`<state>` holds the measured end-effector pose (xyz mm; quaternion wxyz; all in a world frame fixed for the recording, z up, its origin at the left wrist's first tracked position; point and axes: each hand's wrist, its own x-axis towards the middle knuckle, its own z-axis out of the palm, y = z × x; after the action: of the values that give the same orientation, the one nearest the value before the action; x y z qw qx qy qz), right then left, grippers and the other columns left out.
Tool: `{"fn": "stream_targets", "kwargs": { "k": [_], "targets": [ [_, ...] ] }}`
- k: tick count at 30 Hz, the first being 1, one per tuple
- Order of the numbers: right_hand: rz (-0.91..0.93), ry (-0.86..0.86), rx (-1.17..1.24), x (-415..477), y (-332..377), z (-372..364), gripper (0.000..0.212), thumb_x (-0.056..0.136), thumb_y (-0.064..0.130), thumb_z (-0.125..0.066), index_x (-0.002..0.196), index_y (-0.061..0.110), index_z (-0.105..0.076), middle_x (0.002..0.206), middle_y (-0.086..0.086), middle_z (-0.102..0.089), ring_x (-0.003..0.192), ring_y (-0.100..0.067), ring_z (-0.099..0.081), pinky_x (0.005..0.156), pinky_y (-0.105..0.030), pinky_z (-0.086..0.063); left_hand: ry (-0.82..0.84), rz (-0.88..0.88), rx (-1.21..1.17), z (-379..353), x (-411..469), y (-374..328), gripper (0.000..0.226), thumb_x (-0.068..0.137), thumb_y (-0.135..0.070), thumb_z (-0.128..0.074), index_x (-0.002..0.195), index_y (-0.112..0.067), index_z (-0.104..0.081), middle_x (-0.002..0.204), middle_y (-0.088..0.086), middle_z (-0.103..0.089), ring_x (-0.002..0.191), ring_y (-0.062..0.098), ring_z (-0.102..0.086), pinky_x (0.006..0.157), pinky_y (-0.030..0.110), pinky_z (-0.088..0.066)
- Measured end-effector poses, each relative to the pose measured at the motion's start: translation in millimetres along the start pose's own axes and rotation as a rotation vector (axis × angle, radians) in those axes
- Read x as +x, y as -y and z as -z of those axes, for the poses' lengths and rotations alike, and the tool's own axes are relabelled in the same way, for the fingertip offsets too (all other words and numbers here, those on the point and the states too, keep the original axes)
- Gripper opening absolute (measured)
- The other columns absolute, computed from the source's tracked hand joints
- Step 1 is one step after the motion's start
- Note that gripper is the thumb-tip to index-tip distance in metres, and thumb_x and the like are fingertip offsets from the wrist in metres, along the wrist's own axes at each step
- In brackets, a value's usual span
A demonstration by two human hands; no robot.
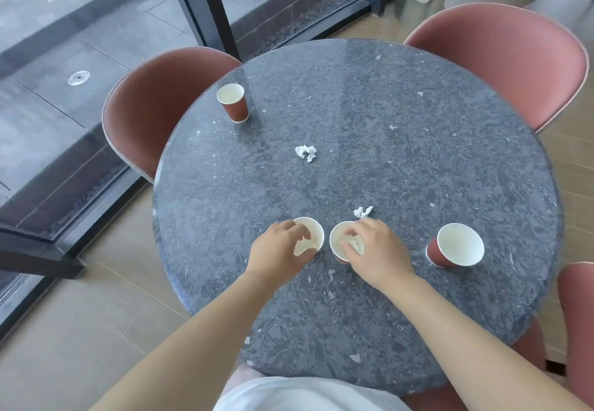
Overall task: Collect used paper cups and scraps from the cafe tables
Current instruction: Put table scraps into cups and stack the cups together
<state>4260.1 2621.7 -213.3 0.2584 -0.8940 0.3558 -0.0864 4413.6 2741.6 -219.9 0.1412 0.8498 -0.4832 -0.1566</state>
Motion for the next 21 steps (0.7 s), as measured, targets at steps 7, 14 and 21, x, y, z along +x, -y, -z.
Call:
{"fn": "stream_targets", "kwargs": {
  "k": [7, 14, 21],
  "targets": [
    [0.002, -0.034, 0.051, 35, -13, 12, 0.011, 0.084, 0.018, -0.058, 0.094, 0.019, -0.061, 0.093, 0.003, -0.061, 0.091, -0.019, -0.053, 0.065, -0.028, -0.039, -0.106, -0.026, -0.061, 14, 29, -4, 0.013, 0.086, -0.039, -0.057, 0.094, -0.030, -0.059, 0.092, -0.013, -0.061, 0.087, 0.011, -0.055, 0.058, 0.023, -0.039],
    [-0.115, 0.070, -0.024, 82, -45, 15, 0.014, 0.083, 0.016, -0.059, 0.096, 0.020, -0.062, 0.101, 0.001, -0.060, 0.097, -0.021, -0.053, 0.069, -0.029, -0.041, -0.115, 0.068, -0.091, 23, 64, 20, 0.010, 0.087, -0.037, -0.055, 0.095, -0.030, -0.058, 0.090, -0.015, -0.058, 0.086, 0.010, -0.055, 0.060, 0.025, -0.043],
    [-0.055, 0.343, -0.085, 107, -55, -15, 0.026, 0.083, 0.019, -0.062, 0.108, 0.023, -0.059, 0.113, 0.003, -0.054, 0.107, -0.020, -0.048, 0.083, -0.035, -0.047, 0.022, 0.077, -0.004, 18, 112, 39, 0.017, 0.089, -0.038, -0.052, 0.104, -0.029, -0.056, 0.102, -0.009, -0.058, 0.095, 0.015, -0.056, 0.065, 0.031, -0.049]
  ]
}}
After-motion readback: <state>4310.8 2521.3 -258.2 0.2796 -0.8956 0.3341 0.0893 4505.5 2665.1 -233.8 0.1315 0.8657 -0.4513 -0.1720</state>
